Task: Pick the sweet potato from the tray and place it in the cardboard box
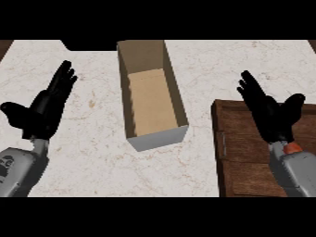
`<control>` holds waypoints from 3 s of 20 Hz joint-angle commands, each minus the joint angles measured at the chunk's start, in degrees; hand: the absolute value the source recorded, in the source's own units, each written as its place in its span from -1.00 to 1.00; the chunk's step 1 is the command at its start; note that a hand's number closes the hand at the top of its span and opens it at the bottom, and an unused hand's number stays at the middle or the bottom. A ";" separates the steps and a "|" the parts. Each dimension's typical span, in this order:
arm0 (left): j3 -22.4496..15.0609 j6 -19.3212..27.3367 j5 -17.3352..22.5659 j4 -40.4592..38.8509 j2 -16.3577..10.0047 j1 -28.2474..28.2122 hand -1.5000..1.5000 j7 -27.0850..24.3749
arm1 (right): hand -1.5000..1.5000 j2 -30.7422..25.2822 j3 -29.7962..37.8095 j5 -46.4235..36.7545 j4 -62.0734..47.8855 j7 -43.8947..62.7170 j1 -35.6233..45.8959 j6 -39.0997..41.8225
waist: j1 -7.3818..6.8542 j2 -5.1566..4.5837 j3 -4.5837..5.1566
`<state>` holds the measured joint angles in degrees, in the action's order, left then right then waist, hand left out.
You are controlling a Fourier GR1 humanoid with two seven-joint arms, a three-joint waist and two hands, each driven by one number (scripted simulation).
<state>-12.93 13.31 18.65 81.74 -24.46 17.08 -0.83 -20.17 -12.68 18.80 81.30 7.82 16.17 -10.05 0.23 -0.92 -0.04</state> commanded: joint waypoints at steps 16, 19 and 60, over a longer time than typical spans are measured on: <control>-0.44 5.30 -9.89 6.98 -3.99 -15.96 0.00 6.19 | -1.00 -11.33 21.62 -4.13 2.65 -8.12 -16.90 -7.77 | 0.01 1.11 0.03; -2.53 8.14 -12.72 3.36 -1.31 -15.53 0.00 3.52 | -1.00 -19.83 18.66 -6.24 3.99 -3.29 -18.26 -0.33 | 0.55 1.12 0.10; 5.51 -1.28 -21.13 5.57 6.00 -17.96 0.00 4.23 | -1.00 -20.84 12.95 -22.76 15.01 32.48 -18.82 40.23 | -0.18 0.95 0.04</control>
<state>-7.19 12.45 -0.39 87.62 -20.82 -0.13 4.59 -43.86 -0.88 0.07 97.40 42.62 -2.15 28.87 0.10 0.05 0.01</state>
